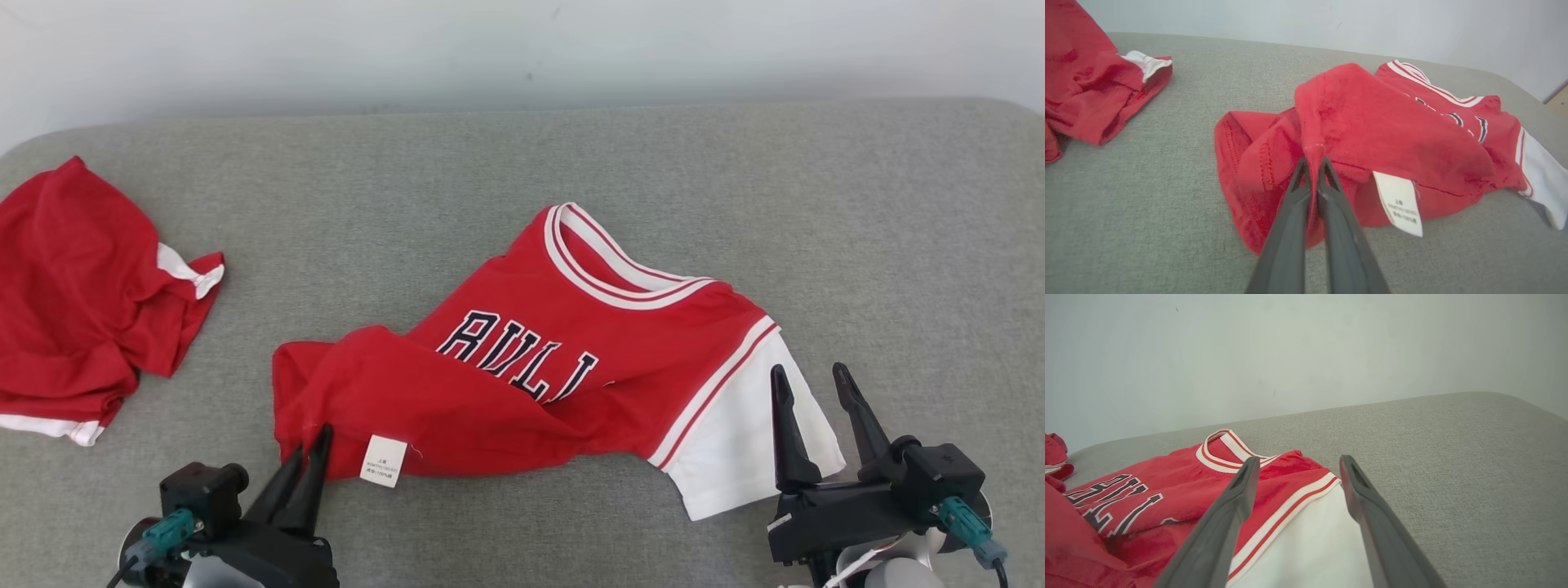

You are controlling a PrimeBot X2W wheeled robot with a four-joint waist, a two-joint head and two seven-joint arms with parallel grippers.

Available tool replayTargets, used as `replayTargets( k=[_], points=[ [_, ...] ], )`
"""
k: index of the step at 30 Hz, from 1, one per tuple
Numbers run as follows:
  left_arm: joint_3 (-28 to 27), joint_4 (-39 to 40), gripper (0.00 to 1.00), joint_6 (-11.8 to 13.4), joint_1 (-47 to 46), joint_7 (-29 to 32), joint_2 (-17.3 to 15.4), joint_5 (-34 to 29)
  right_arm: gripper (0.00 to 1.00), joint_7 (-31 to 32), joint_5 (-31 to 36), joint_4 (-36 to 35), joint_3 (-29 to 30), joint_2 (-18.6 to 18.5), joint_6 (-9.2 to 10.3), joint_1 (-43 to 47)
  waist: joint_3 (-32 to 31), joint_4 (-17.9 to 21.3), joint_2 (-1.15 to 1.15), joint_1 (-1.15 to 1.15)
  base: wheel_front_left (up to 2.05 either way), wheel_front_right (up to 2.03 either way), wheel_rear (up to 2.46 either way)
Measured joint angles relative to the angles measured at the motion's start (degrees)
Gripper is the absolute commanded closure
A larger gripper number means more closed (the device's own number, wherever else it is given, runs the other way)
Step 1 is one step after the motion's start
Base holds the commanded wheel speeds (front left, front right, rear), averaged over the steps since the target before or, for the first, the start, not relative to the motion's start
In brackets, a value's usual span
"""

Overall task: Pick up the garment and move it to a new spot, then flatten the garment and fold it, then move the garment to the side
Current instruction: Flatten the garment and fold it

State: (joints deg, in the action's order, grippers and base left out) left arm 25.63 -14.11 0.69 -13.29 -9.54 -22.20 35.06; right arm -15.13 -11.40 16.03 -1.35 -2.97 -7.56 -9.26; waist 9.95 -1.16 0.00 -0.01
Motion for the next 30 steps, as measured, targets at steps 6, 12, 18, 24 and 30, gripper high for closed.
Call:
replayTargets(
  k=[6, 12, 18, 24, 30],
  points=[
    [-1.78, -1.22, 0.0, 0.86, 0.13, -4.27, 1.6, -0.71, 0.0, 0.01, 0.25, 0.26, -0.24, -0.03, 0.0, 0.01, -0.76, -1.18, 0.0, 0.0, 0.0, 0.0, 0.0],
    [-6.08, 0.54, 0.0, 1.82, 0.99, -5.36, 2.55, -1.74, 0.0, 0.01, 0.24, 0.43, -0.3, -0.07, 0.0, 0.44, -1.75, -1.41, 0.0, 0.0, 0.0, 0.0, 0.0],
    [-7.01, 1.3, 0.0, 0.77, 3.27, -5.56, 3.23, -3.31, 0.0, 0.01, -0.02, 0.43, -0.33, -0.08, 0.0, 1.13, -2.31, -1.19, 0.0, 0.0, 0.0, 0.0, 0.0],
    [-5.37, -0.79, 0.0, -0.51, 3.16, -5.52, 3.91, -3.97, 0.0, 0.01, -0.08, 0.45, -0.71, -0.07, 0.0, 1.11, -2.18, -0.49, 0.0, 0.0, 0.0, 0.0, 0.0],
    [-4.57, -4.13, 0.0, -1.18, 1.6, -5.06, 4.22, -4.07, 0.0, 0.0, -0.19, 0.43, -0.6, -0.2, 0.0, 0.83, -1.45, 0.67, 0.0, 0.01, 0.0, 0.0, 0.0]
  ],
)
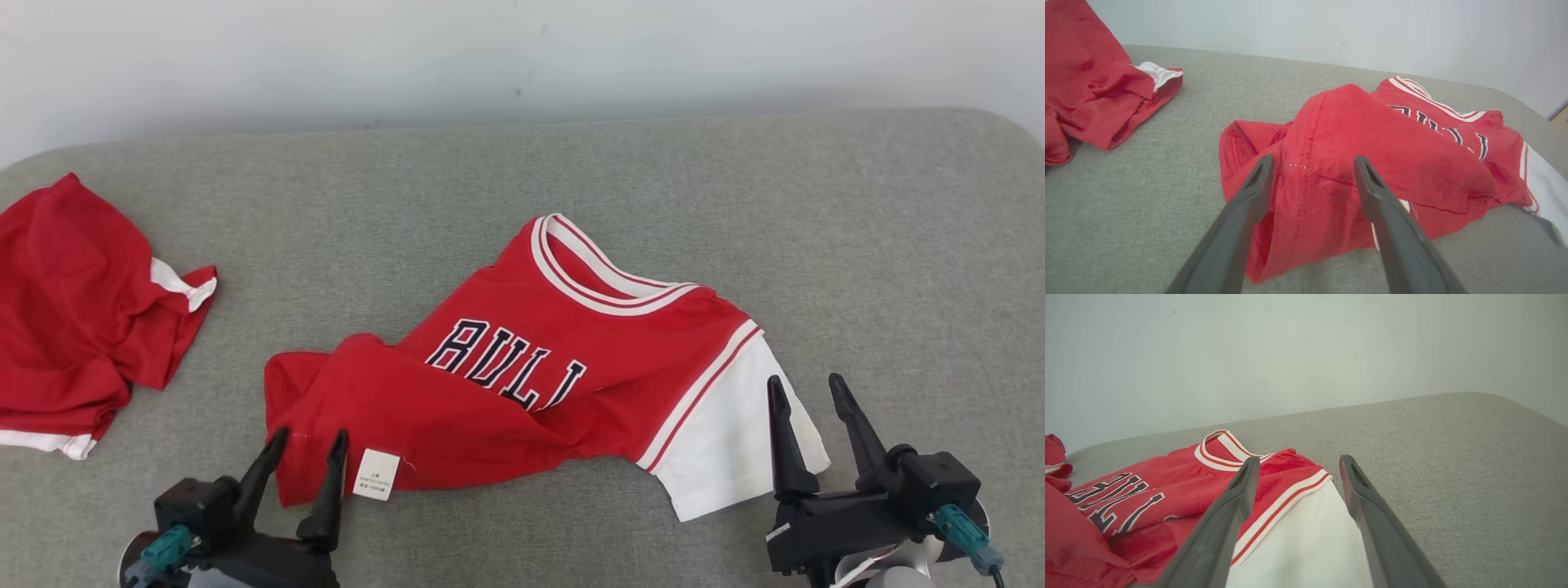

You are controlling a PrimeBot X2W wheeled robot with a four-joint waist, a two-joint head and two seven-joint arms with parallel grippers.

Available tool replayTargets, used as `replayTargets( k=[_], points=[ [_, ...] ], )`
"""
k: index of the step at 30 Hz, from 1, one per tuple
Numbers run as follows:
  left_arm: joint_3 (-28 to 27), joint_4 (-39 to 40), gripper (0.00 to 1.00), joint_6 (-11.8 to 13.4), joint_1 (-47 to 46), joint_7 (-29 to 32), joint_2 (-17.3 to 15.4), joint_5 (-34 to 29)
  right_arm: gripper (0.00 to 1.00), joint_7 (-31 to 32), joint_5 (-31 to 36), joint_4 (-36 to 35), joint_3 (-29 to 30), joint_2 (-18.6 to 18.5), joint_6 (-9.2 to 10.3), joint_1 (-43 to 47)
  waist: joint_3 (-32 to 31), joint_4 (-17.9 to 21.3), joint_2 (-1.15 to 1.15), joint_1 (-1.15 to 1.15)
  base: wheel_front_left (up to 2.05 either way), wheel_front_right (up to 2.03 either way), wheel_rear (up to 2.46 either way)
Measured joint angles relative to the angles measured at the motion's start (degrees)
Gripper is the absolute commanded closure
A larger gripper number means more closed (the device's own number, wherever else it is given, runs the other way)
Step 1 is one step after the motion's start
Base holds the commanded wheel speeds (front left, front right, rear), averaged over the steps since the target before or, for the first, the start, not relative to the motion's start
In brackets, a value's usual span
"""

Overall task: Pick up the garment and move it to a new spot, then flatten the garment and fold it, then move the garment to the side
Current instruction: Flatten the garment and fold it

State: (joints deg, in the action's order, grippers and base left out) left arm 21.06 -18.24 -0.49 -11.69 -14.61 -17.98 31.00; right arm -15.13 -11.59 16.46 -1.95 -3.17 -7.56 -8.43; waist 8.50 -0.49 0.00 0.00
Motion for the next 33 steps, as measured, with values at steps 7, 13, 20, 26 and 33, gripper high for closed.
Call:
replayTargets(
  k=[7, 13, 20, 26, 33],
  points=[
    [0.66, -1.04, 1.0, 0.0, -1.02, 0.05, 0.93, 0.2, 0.0, 0.0, 0.01, -0.24, 0.83, -0.03, 0.0, 0.18, 0.57, 0.59, 0.0, 0.0, 0.0, 0.0, 0.0],
    [0.55, 0.13, 1.0, 0.48, -0.88, -0.02, 0.86, -0.23, 0.0, 0.01, 0.02, -0.16, 1.0, 0.02, 0.0, 0.67, -0.42, -0.22, 0.0, 0.0, 0.0, 0.0, 0.0],
    [0.57, 8.81, 1.0, 2.12, 3.21, 0.04, 0.2, -0.9, 0.0, 0.01, 0.01, 0.1, 0.94, 0.09, 0.0, 1.71, -1.73, -2.51, 0.0, 0.0, 0.0, 0.0, 0.0],
    [1.15, 12.55, 1.0, 4.57, 11.89, 1.43, 0.23, 0.38, 0.0, 0.01, -0.08, 0.22, 0.6, 0.1, 0.0, 2.06, -2.44, -4.37, 0.0, 0.0, 0.0, 0.0, 0.0],
    [1.55, 8.79, 0.0, 4.59, 15.79, 0.69, 2.65, 2.05, 0.0, 0.01, -0.43, 0.65, 0.26, -0.01, 0.0, 2.04, -2.57, -5.28, 0.0, 0.0, 0.0, 0.0, 0.0]
  ],
)
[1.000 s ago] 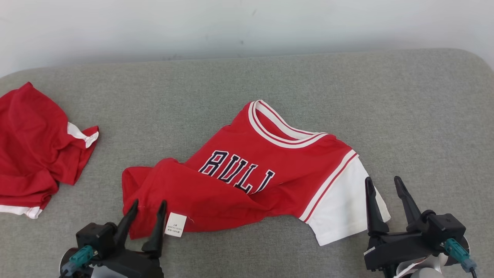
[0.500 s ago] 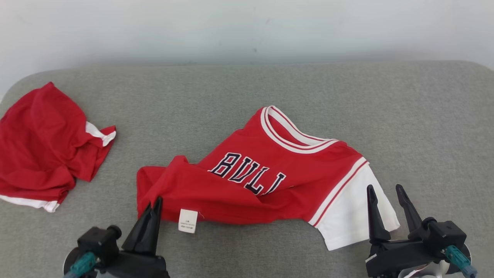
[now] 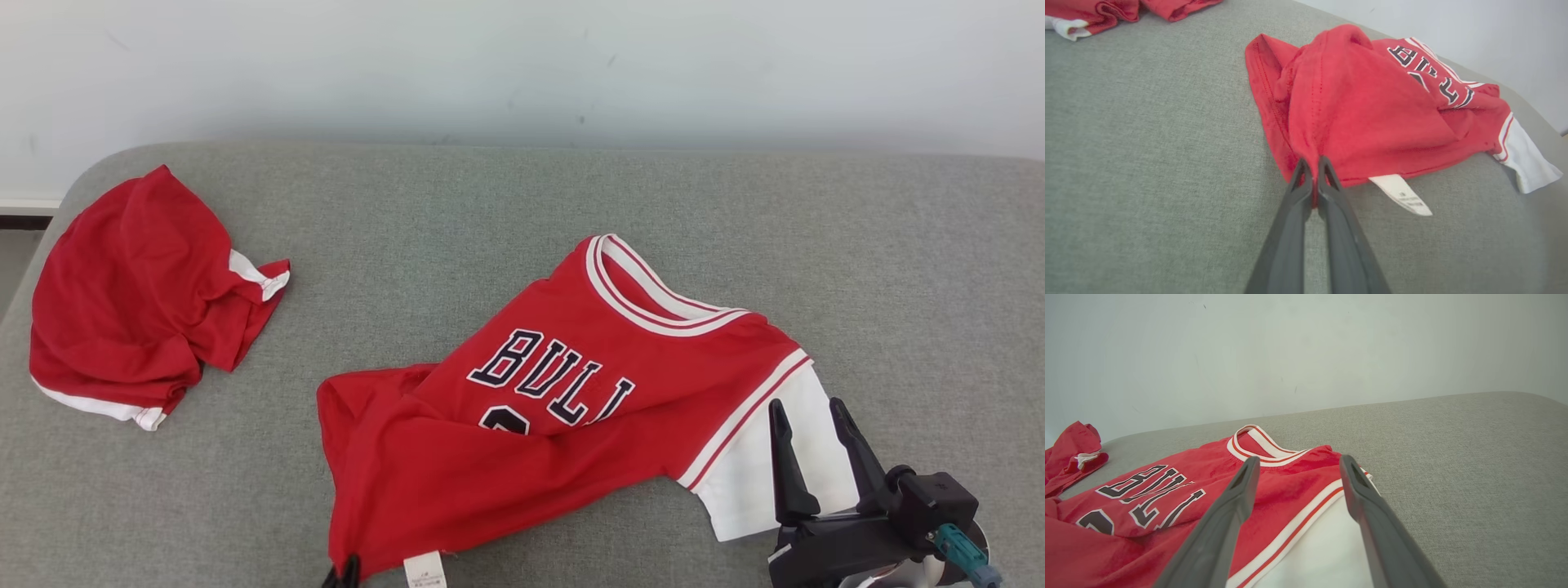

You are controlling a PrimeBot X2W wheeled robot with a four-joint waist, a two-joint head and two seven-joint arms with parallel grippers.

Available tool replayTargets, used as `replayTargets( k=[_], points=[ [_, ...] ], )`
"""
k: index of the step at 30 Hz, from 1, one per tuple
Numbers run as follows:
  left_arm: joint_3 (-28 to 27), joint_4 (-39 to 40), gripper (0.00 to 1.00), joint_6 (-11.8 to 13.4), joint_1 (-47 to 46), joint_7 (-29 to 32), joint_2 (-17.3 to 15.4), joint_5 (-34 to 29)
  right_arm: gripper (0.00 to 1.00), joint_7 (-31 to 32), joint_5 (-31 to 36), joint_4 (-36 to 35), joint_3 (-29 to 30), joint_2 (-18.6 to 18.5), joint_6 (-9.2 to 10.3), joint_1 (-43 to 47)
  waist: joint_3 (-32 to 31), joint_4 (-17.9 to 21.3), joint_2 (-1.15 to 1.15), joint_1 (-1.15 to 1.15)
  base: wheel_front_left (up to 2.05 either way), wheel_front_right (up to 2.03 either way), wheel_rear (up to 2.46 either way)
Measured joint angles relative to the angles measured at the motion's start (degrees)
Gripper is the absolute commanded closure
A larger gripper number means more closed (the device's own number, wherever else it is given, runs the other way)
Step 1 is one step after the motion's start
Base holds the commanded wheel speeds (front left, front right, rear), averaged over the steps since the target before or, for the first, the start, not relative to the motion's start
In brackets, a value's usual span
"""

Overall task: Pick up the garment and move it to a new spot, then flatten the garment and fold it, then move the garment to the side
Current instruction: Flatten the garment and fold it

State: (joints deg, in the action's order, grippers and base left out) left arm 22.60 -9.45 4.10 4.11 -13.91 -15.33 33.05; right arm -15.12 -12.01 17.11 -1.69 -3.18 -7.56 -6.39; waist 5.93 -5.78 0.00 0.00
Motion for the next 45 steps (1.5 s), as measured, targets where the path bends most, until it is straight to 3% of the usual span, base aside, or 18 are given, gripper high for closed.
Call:
replayTargets(
  k=[5, 13, 21, 31, 45],
  points=[
    [-3.07, -1.6, 0.0, -1.11, -0.81, -0.98, 1.1, -0.57, 0.0, -0.01, 0.0, 0.1, -0.23, -0.11, 0.0, 0.02, -0.48, 0.14, 0.0, 0.0, 0.0, 0.0, 0.0],
    [-15.11, 6.76, 0.0, -0.64, -1.79, -1.21, 5.1, -8.05, 0.0, 0.0, -0.02, -0.23, -0.36, -0.55, 0.0, 0.48, -1.47, 1.54, 0.0, 0.0, 0.0, 0.0, 0.0],
    [-22.5, 8.06, 0.0, -2.71, -0.16, -1.21, 8.06, -13.77, 0.0, 0.0, -0.13, -0.89, -0.51, -0.99, 0.0, 1.51, -2.25, 3.52, 0.0, 0.0, 0.0, 0.0, 0.0],
    [-25.96, 5.34, 0.0, -6.69, 0.75, -1.21, 10.01, -18.97, 0.0, 0.0, 1.04, -2.37, -0.99, -2.53, 0.0, 5.28, -3.61, 4.48, 0.0, 0.0, 0.0, 0.0, 0.0],
    [-26.99, 3.18, 0.0, -9.27, 0.75, -1.21, 11.23, -22.07, 0.0, -0.01, 1.52, -2.08, -1.72, -2.41, 0.0, 6.42, -3.9, 4.47, 0.0, 0.0, 0.0, 0.0, 0.0]
  ],
)
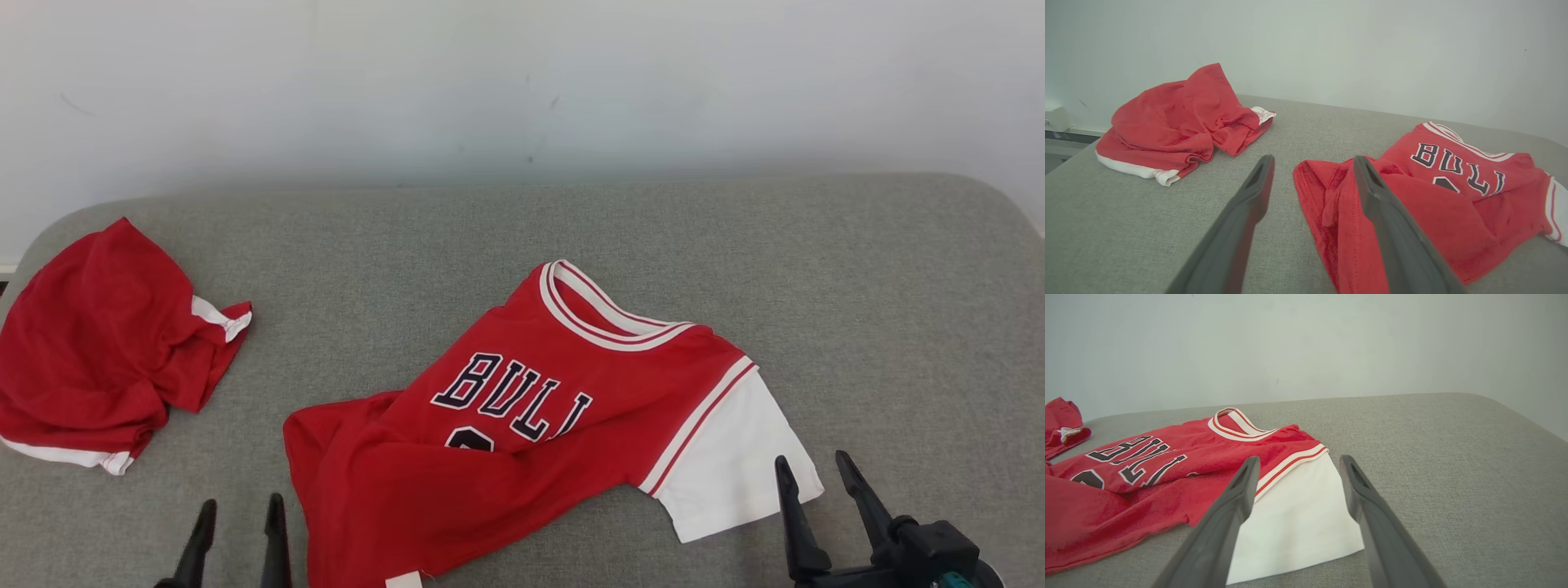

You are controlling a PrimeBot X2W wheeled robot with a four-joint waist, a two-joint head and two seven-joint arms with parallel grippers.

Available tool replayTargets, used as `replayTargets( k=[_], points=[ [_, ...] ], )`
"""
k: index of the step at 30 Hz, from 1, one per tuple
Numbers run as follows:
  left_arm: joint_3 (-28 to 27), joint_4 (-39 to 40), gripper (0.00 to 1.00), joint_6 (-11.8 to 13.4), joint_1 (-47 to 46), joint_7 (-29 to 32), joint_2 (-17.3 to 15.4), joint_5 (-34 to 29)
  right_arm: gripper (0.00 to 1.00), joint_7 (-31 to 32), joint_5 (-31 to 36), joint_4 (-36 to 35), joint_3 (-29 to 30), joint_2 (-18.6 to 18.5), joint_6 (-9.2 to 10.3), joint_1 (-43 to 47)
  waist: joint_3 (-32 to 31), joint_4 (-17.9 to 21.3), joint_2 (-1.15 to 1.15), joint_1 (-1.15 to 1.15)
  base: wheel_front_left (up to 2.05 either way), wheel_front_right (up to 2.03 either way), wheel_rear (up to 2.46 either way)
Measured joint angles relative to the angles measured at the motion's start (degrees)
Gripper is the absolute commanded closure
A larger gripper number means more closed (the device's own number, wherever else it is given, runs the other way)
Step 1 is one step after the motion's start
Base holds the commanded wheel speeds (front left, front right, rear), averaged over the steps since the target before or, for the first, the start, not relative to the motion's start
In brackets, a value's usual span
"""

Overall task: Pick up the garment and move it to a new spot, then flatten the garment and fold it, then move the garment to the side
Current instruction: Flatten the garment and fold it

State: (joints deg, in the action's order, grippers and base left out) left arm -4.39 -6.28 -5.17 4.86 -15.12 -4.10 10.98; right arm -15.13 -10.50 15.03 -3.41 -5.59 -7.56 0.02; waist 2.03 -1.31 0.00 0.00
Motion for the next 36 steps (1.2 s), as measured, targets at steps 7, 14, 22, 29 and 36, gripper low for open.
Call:
replayTargets(
  k=[7, 14, 22, 29, 36],
  points=[
    [7.23, -6.87, 0.0, -1.86, 0.04, 0.0, 0.31, -0.74, 0.0, 0.0, 0.65, 5.88, 0.19, -2.72, 0.0, -3.78, 1.38, -0.85, 0.0, 0.0, 0.0, 0.0, 0.0],
    [9.1, -12.85, 0.0, -1.98, -0.93, 0.0, 0.45, -0.13, 0.0, 0.05, 1.43, 13.72, 0.23, -4.47, 0.0, -7.75, 2.77, -1.7, 0.0, 0.01, 0.0, 0.0, 0.0],
    [11.4, -15.62, 0.0, -2.27, -2.13, 0.0, 0.26, 0.48, 0.0, 0.04, 1.42, 22.71, 0.46, -5.55, 0.0, -11.87, 3.98, -2.56, 0.0, 0.01, 0.0, 0.0, 0.0],
    [13.11, -15.32, 0.0, -2.33, -2.34, 0.0, 0.3, 2.09, 0.0, 0.07, 0.66, 30.29, -0.62, -5.45, 0.0, -14.63, 4.45, -3.12, 0.0, 0.01, 0.0, 0.0, 0.0],
    [13.89, -14.1, 1.0, -2.33, -2.33, 0.0, 0.41, 3.31, 1.0, 0.03, -2.29, 35.16, -2.96, -5.21, 0.0, -17.71, 4.83, -3.06, 0.0, 0.01, 0.0, 0.0, 0.0]
  ],
)
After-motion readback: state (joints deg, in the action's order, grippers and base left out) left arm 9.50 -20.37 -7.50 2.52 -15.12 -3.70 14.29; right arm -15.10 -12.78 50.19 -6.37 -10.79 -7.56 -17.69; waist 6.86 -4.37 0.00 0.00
